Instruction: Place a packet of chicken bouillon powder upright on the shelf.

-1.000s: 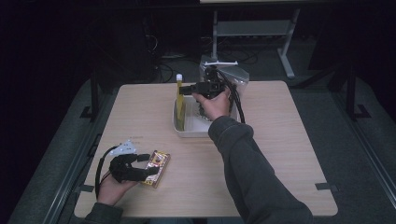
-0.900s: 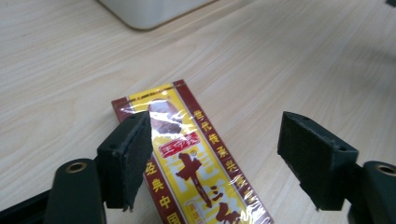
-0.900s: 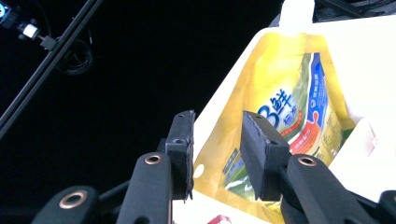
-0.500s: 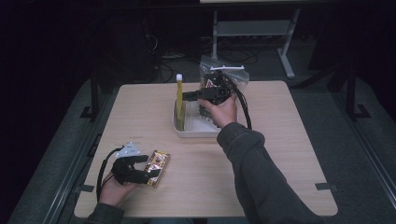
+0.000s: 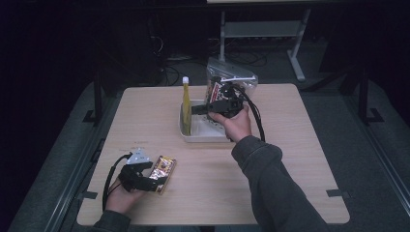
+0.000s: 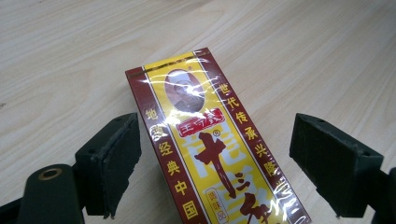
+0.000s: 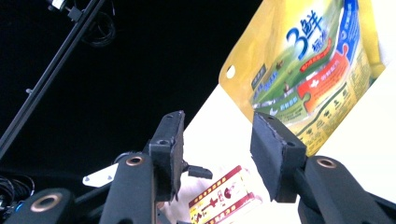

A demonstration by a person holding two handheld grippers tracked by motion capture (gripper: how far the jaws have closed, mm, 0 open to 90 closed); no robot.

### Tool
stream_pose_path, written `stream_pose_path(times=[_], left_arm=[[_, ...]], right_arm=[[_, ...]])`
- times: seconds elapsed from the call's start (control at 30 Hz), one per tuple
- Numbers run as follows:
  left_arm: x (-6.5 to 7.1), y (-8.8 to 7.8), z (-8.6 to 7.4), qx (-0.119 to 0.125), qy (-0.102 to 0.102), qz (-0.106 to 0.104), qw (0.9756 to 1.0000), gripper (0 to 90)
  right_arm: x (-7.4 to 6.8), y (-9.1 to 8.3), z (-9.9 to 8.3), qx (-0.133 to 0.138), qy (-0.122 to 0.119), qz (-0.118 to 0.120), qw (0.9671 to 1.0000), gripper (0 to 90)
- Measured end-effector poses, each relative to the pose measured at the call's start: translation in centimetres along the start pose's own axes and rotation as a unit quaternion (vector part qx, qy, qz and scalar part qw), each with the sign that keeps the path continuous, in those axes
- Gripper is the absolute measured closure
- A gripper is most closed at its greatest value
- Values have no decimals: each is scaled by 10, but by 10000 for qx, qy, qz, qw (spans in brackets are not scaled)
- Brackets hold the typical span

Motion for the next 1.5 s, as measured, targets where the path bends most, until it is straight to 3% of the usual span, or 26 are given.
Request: stream_pose_path(times=[0.6,0.97,1.5], left_arm=[[-1,6,-2,-108,-47,113,9999,156],[0,6,0,-105,26,141,9998,156],[-1,2,0,-64,6,222,9997,152]], right_arm=[[4,-7,-24,-143,11,77,9999,483],[10,-13,-37,-159,67,101,9998,468],[28,-5,-74,-335,263,232,9988,438]])
Point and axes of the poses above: each handheld gripper's, and its own axes: y roughly forward along the jaws, z roughly out of its top, x roughly to its right, the point moved 8 cm from there along y, roughly forward along the jaws, and after that the axes turned 3 degrees about -x, right-handed, at the moved point
